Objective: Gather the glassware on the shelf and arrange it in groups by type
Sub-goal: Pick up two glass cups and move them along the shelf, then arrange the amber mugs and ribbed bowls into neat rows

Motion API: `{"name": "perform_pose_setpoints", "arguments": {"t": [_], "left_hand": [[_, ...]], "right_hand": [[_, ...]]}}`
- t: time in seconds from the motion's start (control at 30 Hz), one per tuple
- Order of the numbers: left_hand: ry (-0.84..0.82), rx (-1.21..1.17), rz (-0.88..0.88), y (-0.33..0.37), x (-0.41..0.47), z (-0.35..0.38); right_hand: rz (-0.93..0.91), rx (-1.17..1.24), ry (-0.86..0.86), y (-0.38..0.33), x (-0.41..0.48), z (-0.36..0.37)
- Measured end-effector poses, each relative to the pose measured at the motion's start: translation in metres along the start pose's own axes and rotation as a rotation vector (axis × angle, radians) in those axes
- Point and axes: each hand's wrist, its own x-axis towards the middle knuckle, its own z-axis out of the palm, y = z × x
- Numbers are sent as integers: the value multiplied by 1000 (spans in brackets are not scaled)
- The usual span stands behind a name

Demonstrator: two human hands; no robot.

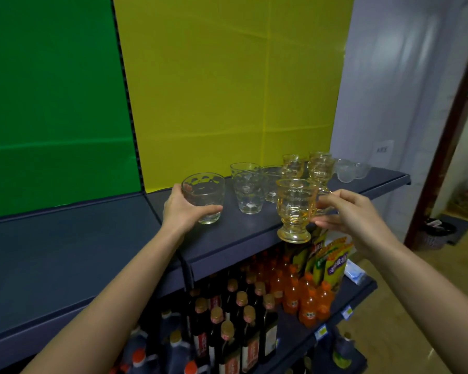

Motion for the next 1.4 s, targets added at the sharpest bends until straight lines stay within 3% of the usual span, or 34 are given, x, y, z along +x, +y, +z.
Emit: {"name": "perform_pose_setpoints", "arguments": {"t": [0.43, 0.73, 0.87, 1.03, 1.13, 1.4], "left_hand": [[-40, 7, -163, -11, 68, 48], [-125, -12, -155, -12, 86, 60], [-187, 155, -34, 0, 84, 47], [-1, 475, 278, 27, 78, 42], [80, 505, 488, 52, 66, 60], [102, 473, 517, 108, 29, 161]], "right_hand": [[-14, -17, 17, 12, 98, -36], [13, -20, -33, 37, 157, -63], [47, -3, -64, 42, 177, -79], [74, 4, -141, 51, 201, -87], [81, -6, -215, 56, 218, -88], [86, -18, -390, 67, 261, -90]]}}
